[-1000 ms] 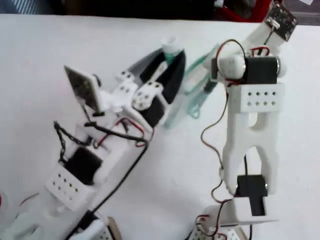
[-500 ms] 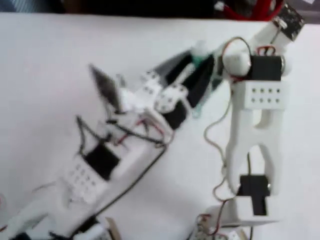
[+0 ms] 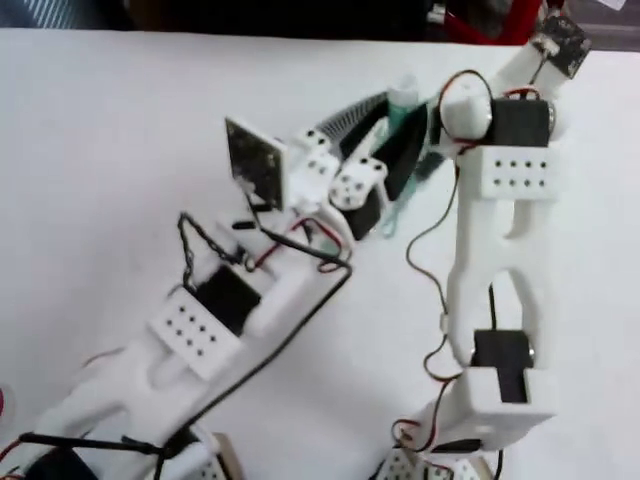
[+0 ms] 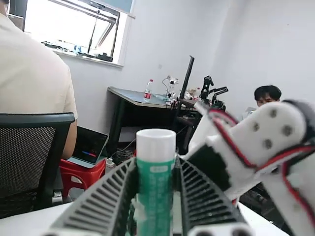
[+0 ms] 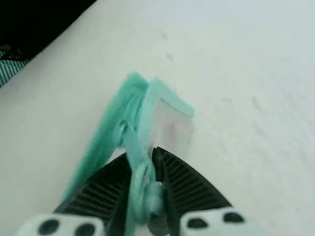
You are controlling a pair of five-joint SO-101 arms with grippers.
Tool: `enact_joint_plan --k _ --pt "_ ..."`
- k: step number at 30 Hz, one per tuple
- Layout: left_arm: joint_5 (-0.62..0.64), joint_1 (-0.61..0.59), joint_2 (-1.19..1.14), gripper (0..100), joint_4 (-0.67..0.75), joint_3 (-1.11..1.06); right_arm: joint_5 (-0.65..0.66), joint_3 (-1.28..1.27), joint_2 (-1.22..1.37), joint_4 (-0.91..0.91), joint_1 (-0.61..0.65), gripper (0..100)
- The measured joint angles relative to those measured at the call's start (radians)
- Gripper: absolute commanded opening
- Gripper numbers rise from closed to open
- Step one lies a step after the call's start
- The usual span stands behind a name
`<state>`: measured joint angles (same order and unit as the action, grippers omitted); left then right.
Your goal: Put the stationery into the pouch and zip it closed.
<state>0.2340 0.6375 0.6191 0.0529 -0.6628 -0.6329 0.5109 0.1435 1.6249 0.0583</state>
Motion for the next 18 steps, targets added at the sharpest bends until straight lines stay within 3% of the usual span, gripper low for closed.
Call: enact_joint_plan --k 18 --pt "-0.006 -0.063 -0.236 3 0.034 0.114 0.035 -0.025 0.002 -0.052 -0.023 1.8"
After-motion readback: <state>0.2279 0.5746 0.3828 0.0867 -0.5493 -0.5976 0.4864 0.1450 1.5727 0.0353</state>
